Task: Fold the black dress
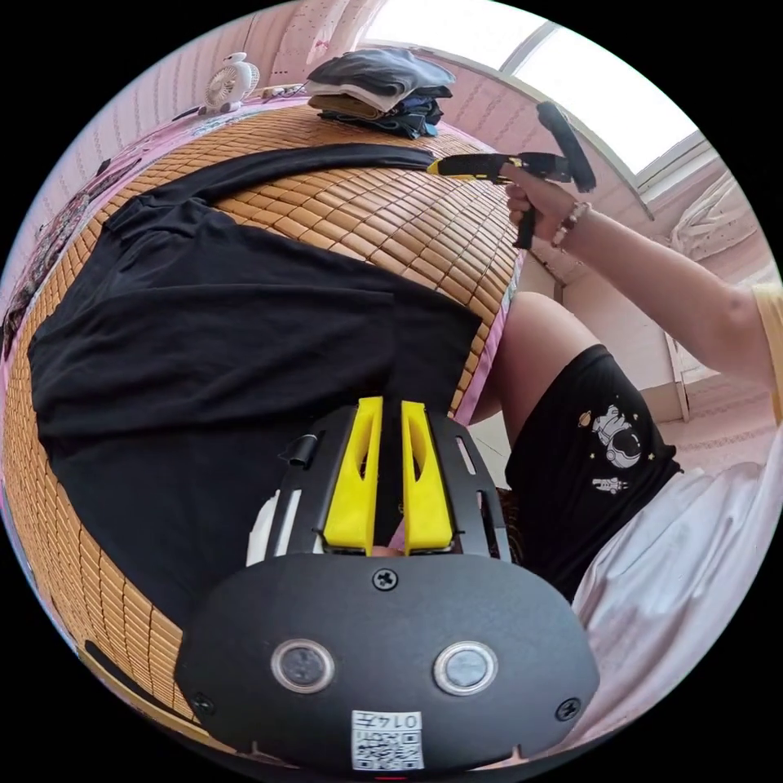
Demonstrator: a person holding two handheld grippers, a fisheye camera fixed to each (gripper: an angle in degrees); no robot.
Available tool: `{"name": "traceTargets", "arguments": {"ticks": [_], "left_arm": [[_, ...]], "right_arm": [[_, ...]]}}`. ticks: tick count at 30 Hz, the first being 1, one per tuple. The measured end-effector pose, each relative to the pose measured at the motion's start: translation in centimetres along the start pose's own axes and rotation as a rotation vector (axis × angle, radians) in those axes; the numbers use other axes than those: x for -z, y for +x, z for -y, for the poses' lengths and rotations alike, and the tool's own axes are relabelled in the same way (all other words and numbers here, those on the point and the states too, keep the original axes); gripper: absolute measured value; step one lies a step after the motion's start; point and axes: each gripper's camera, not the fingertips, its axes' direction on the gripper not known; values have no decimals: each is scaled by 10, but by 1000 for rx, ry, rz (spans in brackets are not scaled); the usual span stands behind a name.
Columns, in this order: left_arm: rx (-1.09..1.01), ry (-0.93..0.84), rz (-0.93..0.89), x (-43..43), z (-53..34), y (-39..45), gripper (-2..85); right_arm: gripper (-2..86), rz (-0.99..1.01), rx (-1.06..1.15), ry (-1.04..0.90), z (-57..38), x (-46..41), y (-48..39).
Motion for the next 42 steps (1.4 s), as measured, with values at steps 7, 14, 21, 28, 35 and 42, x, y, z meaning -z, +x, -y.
{"name": "traceTargets", "arguments": {"ticks": [7,14,21,28,35,42], "left_arm": [[137,97,156,32,-12,-34,40],[248,117,160,30,-16,-72,9],[358,184,-35,63,-32,-96,-8],[461,361,20,150,-111,-91,-7],[681,329,18,192,-216,-100,36],[625,452,138,232,-203,-169,47]], "right_arm": [[83,-143,-188,-4,46,-34,50],[12,-96,-100,-36,41,-19,44],[5,435,203,337,61,100,-31],[18,1227,884,368,-28,198,-187],[89,905,1226,-312,-175,100,-261],[84,661,1002,-153,-117,82,-246]]}}
